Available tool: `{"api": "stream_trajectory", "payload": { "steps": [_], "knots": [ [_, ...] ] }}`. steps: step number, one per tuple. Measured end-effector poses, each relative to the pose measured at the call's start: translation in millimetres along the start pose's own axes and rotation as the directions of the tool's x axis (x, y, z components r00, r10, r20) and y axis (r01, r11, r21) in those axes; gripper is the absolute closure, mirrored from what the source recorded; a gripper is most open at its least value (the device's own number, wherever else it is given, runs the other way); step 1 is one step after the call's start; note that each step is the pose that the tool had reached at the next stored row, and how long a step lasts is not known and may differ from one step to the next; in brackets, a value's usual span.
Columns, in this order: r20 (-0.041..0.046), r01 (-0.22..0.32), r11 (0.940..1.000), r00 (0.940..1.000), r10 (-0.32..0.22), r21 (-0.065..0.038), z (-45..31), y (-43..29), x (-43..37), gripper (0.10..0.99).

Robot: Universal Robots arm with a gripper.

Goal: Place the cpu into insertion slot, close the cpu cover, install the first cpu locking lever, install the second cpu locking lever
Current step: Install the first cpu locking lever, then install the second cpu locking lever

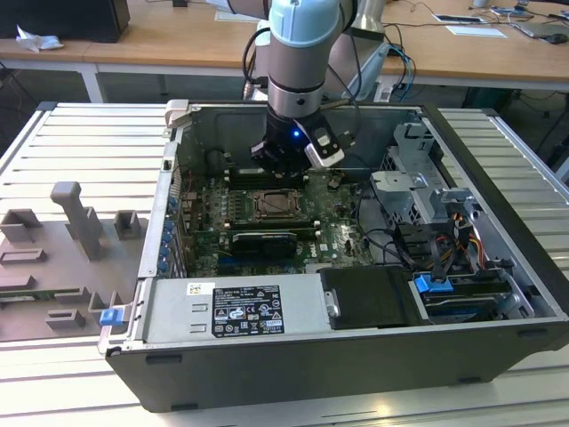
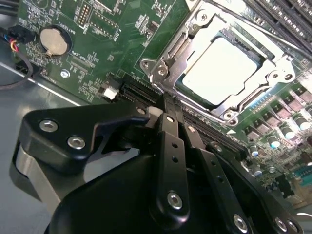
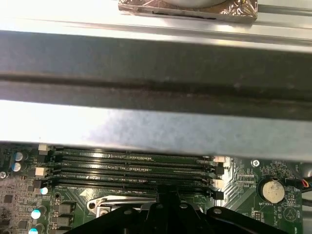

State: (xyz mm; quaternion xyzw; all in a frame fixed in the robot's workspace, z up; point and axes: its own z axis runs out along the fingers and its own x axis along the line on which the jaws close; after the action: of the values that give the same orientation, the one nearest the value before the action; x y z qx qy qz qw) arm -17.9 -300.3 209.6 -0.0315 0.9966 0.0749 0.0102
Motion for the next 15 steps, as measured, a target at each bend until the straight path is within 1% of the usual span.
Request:
{"api": "stream_trajectory", "payload": {
  "steps": [12,15],
  "knots": [
    [-0.0001,0.0,1.0,1.0,0.0,0.0,-0.6,-3.6,0.2,0.98],
    [-0.0001,0.0,1.0,1.0,0.0,0.0,-1.0,-5.7,0.3,0.98]
  ]
}}
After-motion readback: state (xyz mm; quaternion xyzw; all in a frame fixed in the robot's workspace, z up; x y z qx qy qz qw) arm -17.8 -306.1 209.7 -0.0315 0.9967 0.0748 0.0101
